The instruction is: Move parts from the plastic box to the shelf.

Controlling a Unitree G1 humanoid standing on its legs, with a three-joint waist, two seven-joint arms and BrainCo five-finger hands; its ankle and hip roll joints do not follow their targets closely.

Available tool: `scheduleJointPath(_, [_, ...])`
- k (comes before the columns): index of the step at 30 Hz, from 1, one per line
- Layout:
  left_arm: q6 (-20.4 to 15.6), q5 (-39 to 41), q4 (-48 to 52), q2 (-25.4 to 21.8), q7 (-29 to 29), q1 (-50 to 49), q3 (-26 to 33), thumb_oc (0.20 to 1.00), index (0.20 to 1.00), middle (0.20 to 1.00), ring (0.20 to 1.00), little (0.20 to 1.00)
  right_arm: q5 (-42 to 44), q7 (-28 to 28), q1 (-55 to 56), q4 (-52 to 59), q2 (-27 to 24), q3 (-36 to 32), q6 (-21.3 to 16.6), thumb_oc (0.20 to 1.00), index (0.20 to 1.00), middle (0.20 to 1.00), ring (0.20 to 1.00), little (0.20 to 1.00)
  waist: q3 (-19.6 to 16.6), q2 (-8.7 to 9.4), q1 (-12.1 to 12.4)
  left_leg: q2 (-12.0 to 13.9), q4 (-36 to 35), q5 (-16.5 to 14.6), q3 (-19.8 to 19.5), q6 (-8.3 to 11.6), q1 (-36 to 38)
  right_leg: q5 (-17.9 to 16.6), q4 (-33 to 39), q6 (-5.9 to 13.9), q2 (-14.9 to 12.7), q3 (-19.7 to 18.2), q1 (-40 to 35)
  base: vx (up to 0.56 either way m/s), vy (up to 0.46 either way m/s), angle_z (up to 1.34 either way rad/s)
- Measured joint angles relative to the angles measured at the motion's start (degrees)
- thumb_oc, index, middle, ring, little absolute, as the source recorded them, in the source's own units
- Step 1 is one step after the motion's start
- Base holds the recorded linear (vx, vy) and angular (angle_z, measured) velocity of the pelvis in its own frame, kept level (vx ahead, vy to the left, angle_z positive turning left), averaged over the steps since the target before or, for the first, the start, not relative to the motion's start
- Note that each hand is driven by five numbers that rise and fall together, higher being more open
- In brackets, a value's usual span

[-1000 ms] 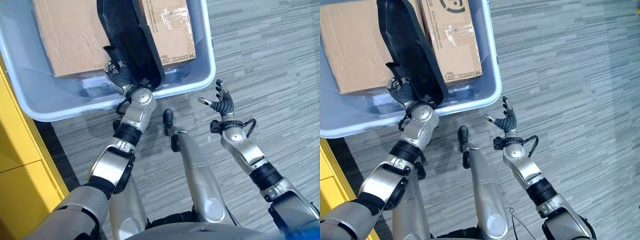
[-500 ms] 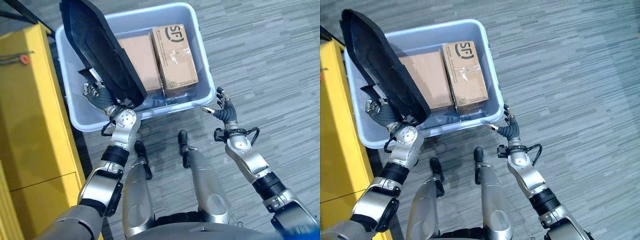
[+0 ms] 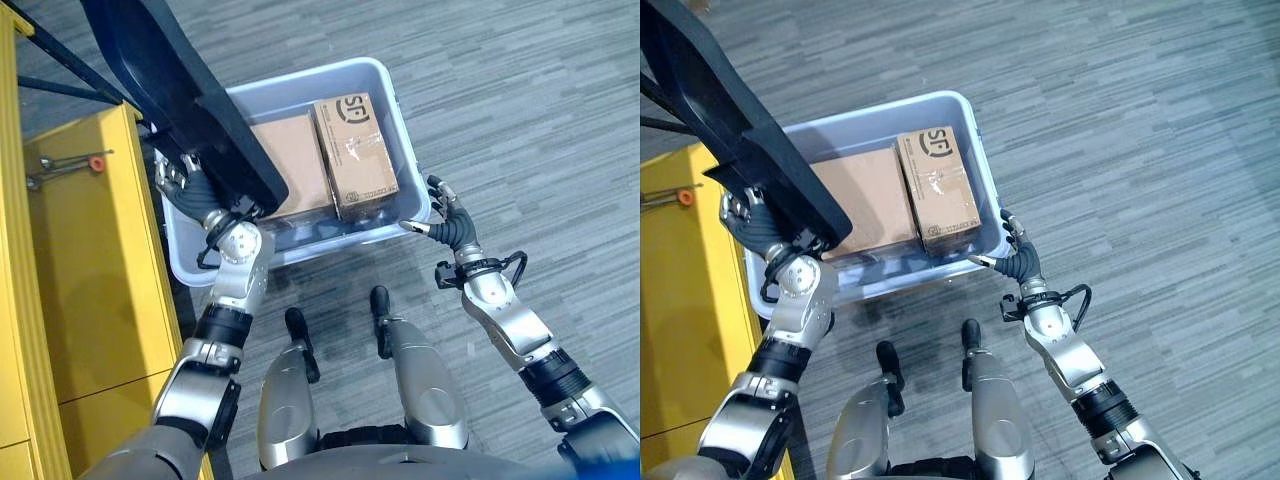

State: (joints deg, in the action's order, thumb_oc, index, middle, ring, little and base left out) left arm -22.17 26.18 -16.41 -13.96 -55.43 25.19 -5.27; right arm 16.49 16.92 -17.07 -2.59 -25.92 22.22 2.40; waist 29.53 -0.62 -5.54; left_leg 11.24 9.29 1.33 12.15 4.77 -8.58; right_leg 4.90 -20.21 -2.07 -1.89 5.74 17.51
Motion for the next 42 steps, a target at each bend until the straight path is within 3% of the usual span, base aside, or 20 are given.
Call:
scheduleJointPath(5, [0.6,2.5,2.4,0.3,1.9,-6.0,-0.5,0.2,0.2,0.2,0.2,0.2,-2.2,-2.7,0.1,0.0,0.1,0.4,0.6,1.0,1.0,1.0,1.0,1.0,-0.9,-1.52,3.6,2.3,0.8,-0.2,-0.8,0.33,1.5,2.9,-3.1,-2.53,1.1,2.1,-0.8,0.08,-0.168,0.05])
scheduleJointPath(6, [1.0,3.5,5.0,1.4,4.2,-10.3,-0.5,0.2,0.2,0.2,0.2,0.2,-3.3,-3.5,1.5,0.4,0.0,0.7,0.6,1.0,1.0,1.0,1.0,1.0,-1.9,-2.5,4.8,3.3,0.2,0.2,-1.5,0.74,2.5,4.1,-3.8,-3.58,1.0,4.6,-1.7,0.11,-0.193,0.25])
scheduleJointPath(8, [1.7,4.4,5.6,2.3,6.6,-12.8,-1.4,0.2,0.2,0.2,0.2,0.2,-4.4,-4.1,3.7,1.0,-0.2,0.6,1.1,1.0,1.0,1.0,1.0,1.0,-3.2,-2.8,5.0,3.0,-1.0,2.3,0.2,-1.31,1.9,5.4,-5.1,-4.23,0.2,7.2,-2.8,0.04,-0.18,0.71])
scheduleJointPath(9, [2.3,4.7,5.5,2.9,7.9,-12.9,-2.0,0.2,0.2,0.2,0.2,0.2,-4.4,-4.1,5.4,1.7,-0.7,0.3,1.2,1.0,1.0,1.0,1.0,1.0,-3.9,-2.62,4.0,3.2,-1.8,1.9,2.1,-4.26,2.1,6.6,-5.8,-4.56,-0.6,8.7,-3.0,-0.08,-0.143,1.11])
scheduleJointPath(10, [2.6,4.8,5.4,2.9,8.7,-13.2,-2.8,0.2,0.2,0.2,0.2,0.2,-4.4,-4.1,6.7,1.7,-0.8,0.2,1.5,1.0,1.0,1.0,1.0,1.0,-5.3,-2.13,4.1,4.3,-1.5,1.6,4.7,-4.32,2.0,6.9,-6.1,-5.26,-1.4,10.8,-3.1,-0.1,-0.156,1.01])
scheduleJointPath(11, [3.0,4.8,5.4,2.7,9.4,-13.5,-3.5,0.2,0.2,0.2,0.2,0.2,-4.4,-4.1,7.6,1.7,-0.8,0.3,1.7,1.0,1.0,1.0,1.0,1.0,-6.7,-1.27,4.5,4.8,-1.0,1.4,6.5,-4.06,1.7,7.0,-6.3,-6.34,-2.2,12.0,-2.7,-0.15,-0.173,1.1])
scheduleJointPath(12, [3.4,4.8,5.1,1.7,11.1,-13.1,-5.9,0.2,0.2,0.2,0.2,0.2,-4.3,-3.5,9.3,1.8,-1.5,0.2,1.6,1.0,1.0,1.0,1.0,1.0,-8.7,1.1,4.5,4.4,3.5,0.7,10.4,-2.77,1.3,6.2,-3.8,-7.5,-4.1,15.1,-3.2,-0.12,-0.136,1.08])
scheduleJointPath(15, [4.4,4.6,5.1,1.7,13.2,-12.8,-8.2,0.2,0.2,0.2,0.2,0.2,-3.9,-2.6,10.7,1.8,-2.6,-0.3,1.5,1.0,1.0,1.0,1.0,1.0,-9.6,1.85,3.2,3.6,7.4,-0.1,11.3,-1.66,2.5,5.2,-0.5,-6.98,-4.2,18.3,-4.4,-0.09,-0.087,0.91])
scheduleJointPath(17, [6.1,4.5,5.1,1.7,14.9,-12.8,-9.2,0.2,0.2,0.2,0.2,0.2,-3.1,-2.1,11.8,1.8,-2.6,-0.7,0.8,1.0,1.0,1.0,1.0,1.0,-9.4,2.23,3.1,4.5,9.1,-1.4,15.1,-1.42,2.0,4.0,1.8,-7.57,-4.8,22.7,-6.1,-0.08,0.036,0.82])
scheduleJointPath(20, [7.3,3.3,5.3,1.5,16.4,-13.6,-11.9,0.2,0.2,0.2,0.2,0.2,-2.0,-0.8,14.9,2.3,-2.1,-1.8,0.4,1.0,1.0,1.0,1.0,1.0,-9.4,2.65,2.5,3.5,14.3,-2.8,19.2,-1.45,2.0,0.3,9.4,-5.89,-5.2,28.2,-11.6,-0.06,0.223,0.97])
scheduleJointPath(23, [8.1,1.0,6.0,0.9,16.4,-13.8,-12.6,0.2,0.2,0.2,0.2,0.2,-2.0,-0.4,14.4,3.2,-0.9,-2.3,0.1,1.0,1.0,1.0,1.0,1.0,-9.9,1.61,3.3,-2.1,4.6,-4.5,17.7,-2.9,5.7,-1.5,11.5,-2.92,-6.1,29.6,-12.1,0.0,0.253,0.47])
scheduleJointPath(25, [9.0,-1.5,5.9,0.8,16.3,-14.0,-12.8,0.2,0.2,0.2,0.2,0.2,-1.8,-0.5,14.7,3.2,-1.0,-2.1,-0.1,1.0,1.0,1.0,1.0,1.0,-10.9,-0.03,3.3,-4.1,-2.1,-5.3,16.8,-4.32,8.0,-1.7,10.6,-1.61,-6.6,30.9,-12.1,-0.02,0.2,0.42])
scheduleJointPath(27, [9.8,-4.5,6.0,-0.2,16.3,-14.4,-12.7,0.2,0.2,0.2,0.2,0.2,-1.3,-0.9,15.0,3.3,-0.4,-1.9,-0.2,1.0,1.0,1.0,1.0,1.0,-11.1,-0.31,3.4,-6.2,-3.8,-5.1,15.0,-5.75,8.1,-2.1,9.1,1.33,-8.1,29.8,-11.9,-0.04,0.16,0.49])
scheduleJointPath(29, [10.6,-6.0,7.0,-1.7,15.7,-16.1,-12.5,0.2,0.2,0.2,0.2,0.2,-1.3,-2.0,15.2,3.3,0.2,-1.0,-0.3,1.0,1.0,1.0,1.0,1.0,-12.2,-0.64,4.2,-8.4,-4.5,-5.2,13.7,-7.05,7.7,-2.3,8.0,1.63,-8.9,25.6,-10.7,-0.09,0.198,0.51])
scheduleJointPath(31, [10.7,-7.2,7.1,-2.5,14.9,-18.5,-11.6,0.2,0.2,0.2,0.2,0.2,-1.4,-3.0,15.2,3.3,0.7,0.3,-0.4,1.0,1.0,1.0,1.0,1.0,-13.6,-1.35,5.8,-9.7,-5.0,-4.6,13.5,-7.83,7.8,-3.0,8.4,1.72,-9.6,24.8,-10.4,-0.08,0.138,0.31])
scheduleJointPath(35, [10.8,-7.2,7.3,-2.9,14.7,-21.3,-8.6,0.2,0.2,0.2,0.2,0.2,-1.5,-4.7,14.7,3.4,1.3,2.8,-0.8,1.0,1.0,1.0,1.0,1.0,-13.9,-1.59,9.2,-10.9,-5.4,-4.0,11.3,-8.77,7.8,-4.5,10.5,2.07,-10.1,25.8,-12.1,-0.08,0.15,0.28])
scheduleJointPath(42, [11.4,-7.2,9.7,-2.7,17.0,-27.3,-6.2,0.2,0.2,0.2,0.2,0.2,-2.2,-6.7,14.5,4.1,3.0,5.3,-0.8,1.0,1.0,1.0,1.0,1.0,-15.2,-1.98,12.9,-12.1,-9.1,-2.6,7.2,-8.77,10.3,-5.5,14.4,3.54,-9.8,30.1,-17.3,-0.04,0.141,0.32])
